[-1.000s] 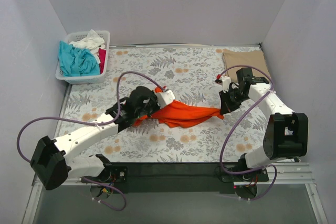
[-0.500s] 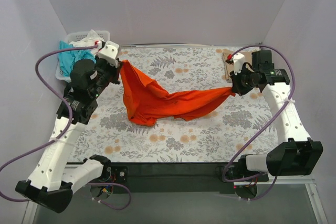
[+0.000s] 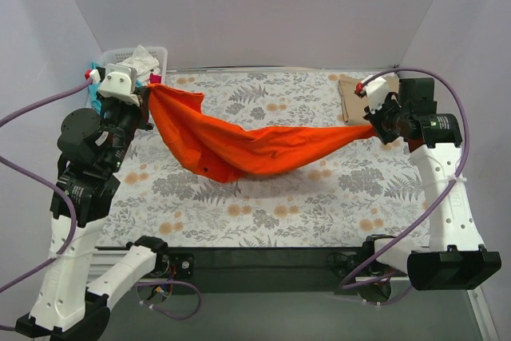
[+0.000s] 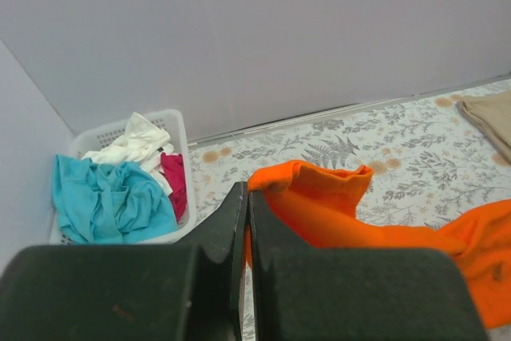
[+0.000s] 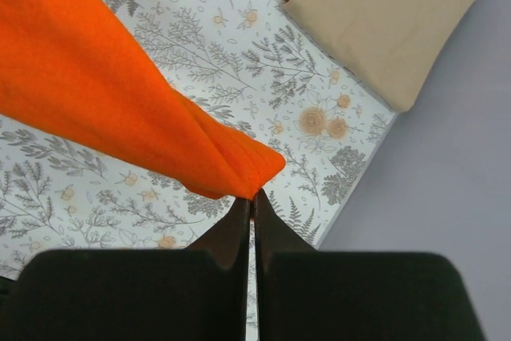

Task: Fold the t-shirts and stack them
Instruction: Flatten the tshirt out

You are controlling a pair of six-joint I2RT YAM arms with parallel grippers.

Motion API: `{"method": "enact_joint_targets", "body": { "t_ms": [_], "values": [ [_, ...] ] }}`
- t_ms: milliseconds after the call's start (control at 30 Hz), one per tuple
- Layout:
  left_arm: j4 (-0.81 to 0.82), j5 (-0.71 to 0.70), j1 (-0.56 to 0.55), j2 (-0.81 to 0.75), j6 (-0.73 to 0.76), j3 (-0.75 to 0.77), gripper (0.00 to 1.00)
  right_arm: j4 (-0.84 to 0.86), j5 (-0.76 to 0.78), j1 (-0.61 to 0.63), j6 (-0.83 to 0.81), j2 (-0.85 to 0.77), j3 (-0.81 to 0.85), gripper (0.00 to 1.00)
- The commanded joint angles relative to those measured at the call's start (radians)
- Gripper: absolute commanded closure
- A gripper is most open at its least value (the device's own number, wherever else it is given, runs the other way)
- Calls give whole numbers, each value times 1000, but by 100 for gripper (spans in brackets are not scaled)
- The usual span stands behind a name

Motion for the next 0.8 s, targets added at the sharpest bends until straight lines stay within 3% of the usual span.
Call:
{"method": "enact_joint_targets", "body": {
  "t_ms": [0, 133, 300, 500, 567, 600, 633, 700, 767],
  "values": [
    [34, -54, 6, -2, 49, 14, 100, 29, 65, -12, -34, 19, 69, 99],
    [4, -22, 6, 0, 51, -54, 100, 26, 62, -12, -54, 48, 40, 99],
    [-48, 1, 6, -69, 29, -194, 100, 2, 11, -12, -144, -15, -149, 99],
    [-189, 148, 6, -184, 61, -396, 100, -130, -93, -9, -307, -87, -458, 98],
    [-212, 198, 6, -215, 89, -449, 100, -196, -93, -8, -361, -61, -509, 78],
    [-240, 208, 6, -223, 91, -479, 100, -219, -99, -11, -371, -53, -506, 55],
    [-255, 221, 6, -227, 95, -490, 100, -230, -122, -11, -385, -47, -500, 47],
    [-281, 251, 6, -227, 103, -502, 100, -233, -148, -11, -385, -44, -459, 39],
    [-286, 247, 6, -227, 107, -530, 100, -216, -173, -12, -338, -7, -402, 38]
  ]
}}
